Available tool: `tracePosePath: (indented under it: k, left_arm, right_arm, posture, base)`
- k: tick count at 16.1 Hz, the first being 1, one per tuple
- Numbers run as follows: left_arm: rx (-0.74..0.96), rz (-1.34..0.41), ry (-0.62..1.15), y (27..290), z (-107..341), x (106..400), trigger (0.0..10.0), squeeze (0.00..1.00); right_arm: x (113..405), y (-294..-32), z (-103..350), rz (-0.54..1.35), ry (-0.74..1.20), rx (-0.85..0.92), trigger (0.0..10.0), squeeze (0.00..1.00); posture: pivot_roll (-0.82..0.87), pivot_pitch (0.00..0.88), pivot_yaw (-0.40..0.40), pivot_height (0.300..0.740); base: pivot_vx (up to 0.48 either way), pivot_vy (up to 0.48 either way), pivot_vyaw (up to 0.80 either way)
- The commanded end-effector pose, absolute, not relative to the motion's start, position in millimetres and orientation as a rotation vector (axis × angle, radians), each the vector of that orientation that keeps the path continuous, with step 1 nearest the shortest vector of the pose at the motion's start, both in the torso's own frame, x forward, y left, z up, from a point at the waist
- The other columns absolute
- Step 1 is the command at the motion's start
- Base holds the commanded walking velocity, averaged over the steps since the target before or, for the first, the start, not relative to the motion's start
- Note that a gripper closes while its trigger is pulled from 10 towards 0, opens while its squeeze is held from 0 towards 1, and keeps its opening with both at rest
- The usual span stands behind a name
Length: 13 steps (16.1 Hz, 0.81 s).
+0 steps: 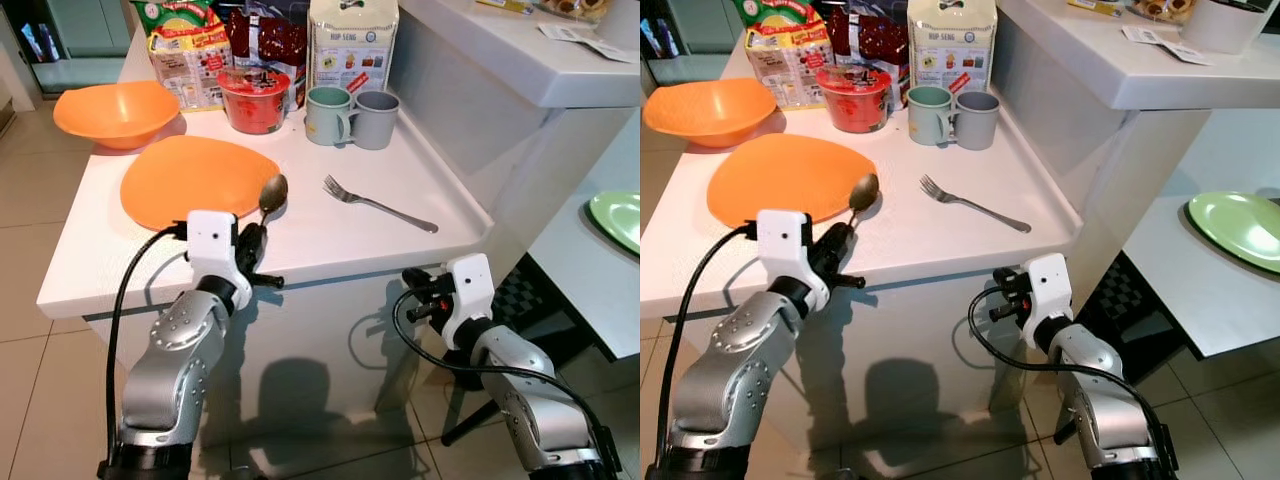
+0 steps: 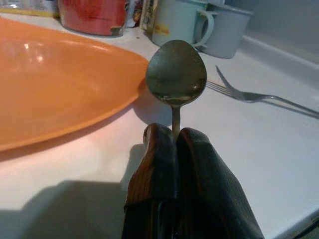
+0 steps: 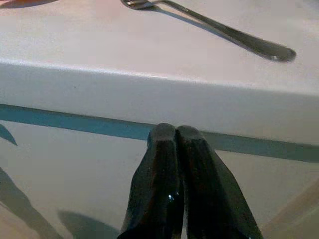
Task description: Setting the table
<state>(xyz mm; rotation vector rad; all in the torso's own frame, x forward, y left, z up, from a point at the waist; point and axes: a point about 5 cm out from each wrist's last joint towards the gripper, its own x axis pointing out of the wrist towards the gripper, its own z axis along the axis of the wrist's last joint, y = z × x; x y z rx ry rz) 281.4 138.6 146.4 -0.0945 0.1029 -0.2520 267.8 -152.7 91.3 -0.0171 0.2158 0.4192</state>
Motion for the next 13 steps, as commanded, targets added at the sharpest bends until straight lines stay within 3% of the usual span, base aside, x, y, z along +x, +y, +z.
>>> tracePosePath:
  k: [1, 7, 13]
  left_arm:
    - [-0.078, -0.267, 0.090, 136.2, 150.3, 283.9, 0.0, 0.00]
    - [-0.062, -0.277, 0.106, 142.8, 146.5, 280.8, 0.0, 0.00]
    - [-0.077, -0.283, 0.094, 139.2, 148.2, 284.8, 0.0, 0.00]
  right_arm:
    - [269.0, -155.5, 91.4, 0.406, 0.208, -0.023, 10.0, 0.00]
    - [266.8, -147.7, 85.3, 0.388, 0.204, 0.008, 10.0, 0.00]
    - [265.1, -151.5, 82.9, 0.390, 0.212, 0.002, 10.0, 0.00]
  posture:
    - [0.02, 0.000, -0.013, 0.740]
    - [0.03, 0.000, 0.023, 0.740]
    - [0.01, 0.000, 0.007, 0.740]
  base:
    - [0.000, 0.000, 0.00]
    - [0.000, 0.000, 0.00]
    - [-0.346, 0.000, 0.00]
